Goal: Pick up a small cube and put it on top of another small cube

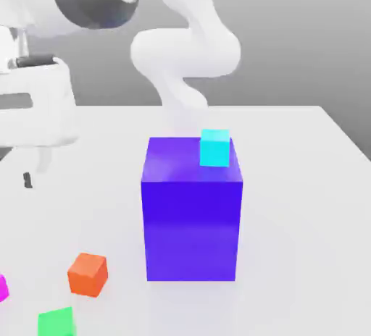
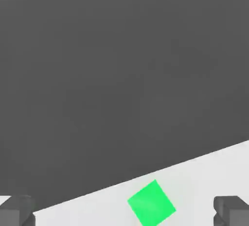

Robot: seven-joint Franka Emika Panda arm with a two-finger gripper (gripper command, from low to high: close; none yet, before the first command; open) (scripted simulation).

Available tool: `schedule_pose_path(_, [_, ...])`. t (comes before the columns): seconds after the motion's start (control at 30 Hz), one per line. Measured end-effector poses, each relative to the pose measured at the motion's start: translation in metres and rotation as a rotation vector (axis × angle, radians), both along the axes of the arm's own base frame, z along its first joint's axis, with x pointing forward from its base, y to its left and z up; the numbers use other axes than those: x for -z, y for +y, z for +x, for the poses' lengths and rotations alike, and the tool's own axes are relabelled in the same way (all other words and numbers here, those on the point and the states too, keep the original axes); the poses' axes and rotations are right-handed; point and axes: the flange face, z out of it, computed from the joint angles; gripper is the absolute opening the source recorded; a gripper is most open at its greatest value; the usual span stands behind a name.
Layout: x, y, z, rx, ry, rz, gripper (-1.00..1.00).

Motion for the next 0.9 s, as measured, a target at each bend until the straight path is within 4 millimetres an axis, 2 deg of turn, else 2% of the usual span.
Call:
schedule_pose_path(0.17, [0.080,-0.044,-0.019,0.069,0.116,-0.002,0.00])
schedule_pose_path(0.33, [0.153,-0.091,-0.059,0.149,0.236,-0.023,0.00])
schedule_pose_path(0.47, [0.213,-0.101,-0.067,0.162,0.260,-0.030,0.00])
schedule_pose_path(0.5, [0.225,-0.101,-0.068,0.163,0.261,-0.030,-1.00])
schedule_pose_path(0.67, [0.225,-0.101,-0.068,0.163,0.261,-0.028,-1.00])
schedule_pose_path(0.7, [0.231,-0.100,-0.069,0.164,0.262,-0.028,-1.00])
schedule_pose_path(0.77, [0.216,-0.101,-0.068,0.163,0.261,-0.030,-1.00])
schedule_pose_path(0.87, [0.175,-0.098,-0.066,0.156,0.261,-0.028,-1.00])
schedule_pose_path(0.9, [0.165,-0.082,-0.054,0.114,0.260,-0.029,-1.00])
